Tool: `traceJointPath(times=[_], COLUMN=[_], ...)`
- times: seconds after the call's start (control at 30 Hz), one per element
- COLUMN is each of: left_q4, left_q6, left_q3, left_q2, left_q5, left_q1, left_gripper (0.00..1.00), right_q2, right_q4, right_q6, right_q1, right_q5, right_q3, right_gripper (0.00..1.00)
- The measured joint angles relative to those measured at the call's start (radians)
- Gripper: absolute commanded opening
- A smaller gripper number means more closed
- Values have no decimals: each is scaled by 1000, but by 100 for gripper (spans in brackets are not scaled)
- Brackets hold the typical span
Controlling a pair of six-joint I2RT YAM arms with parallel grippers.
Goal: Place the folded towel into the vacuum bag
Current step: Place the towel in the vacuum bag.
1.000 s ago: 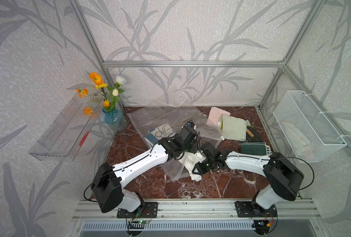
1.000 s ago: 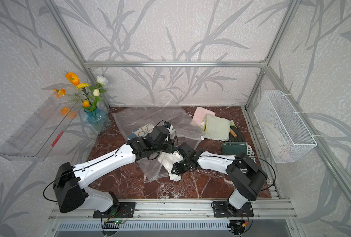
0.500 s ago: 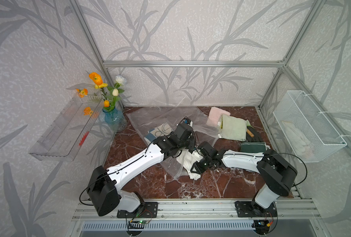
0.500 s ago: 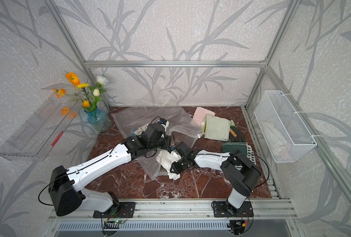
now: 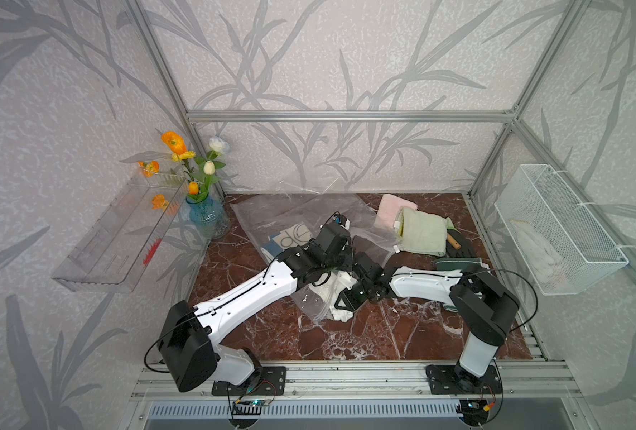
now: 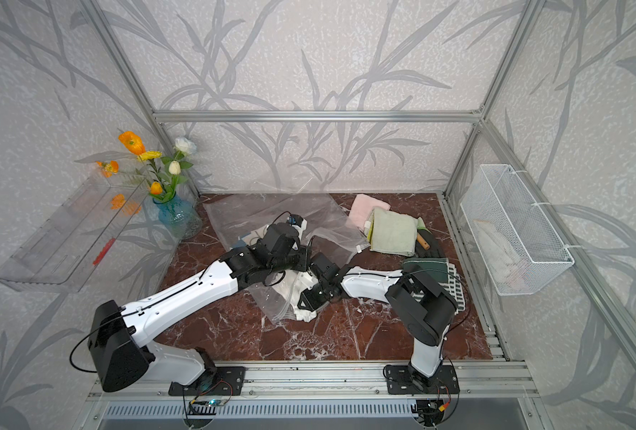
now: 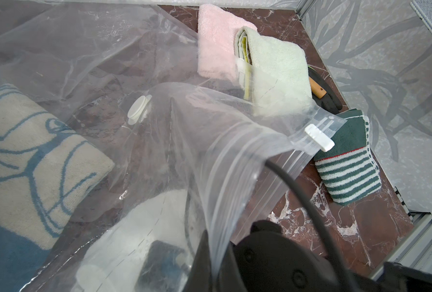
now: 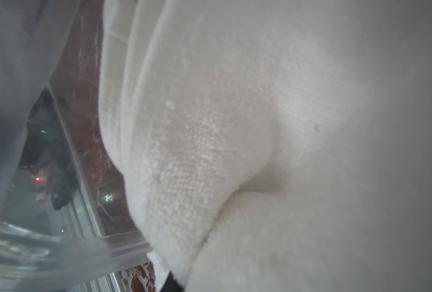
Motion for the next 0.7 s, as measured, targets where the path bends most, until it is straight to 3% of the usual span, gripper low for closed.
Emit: traceJointPath(times=[0.1,0.17,0.5,0.7], left_q4=[3,3,15,14], left_q6=[0,0,-16,-27], left_q3=[-10,-16,-65,-71], left_q2=[0,0,0,0], left_q5=[0,0,9,34], left_q1=[0,0,-1,-14], left_gripper=[0,0,0,0], right_q2=[-2,-21,-258,-275], right_q4=[-2,-18,0,96], right_q6=[-17,-29,123,317], right_q1=[-10,-18,-163,-159], right_q5=[-53,-73,-143,-103], right_q3=[0,-1,-224,-291], right_gripper=[83,92,92,69])
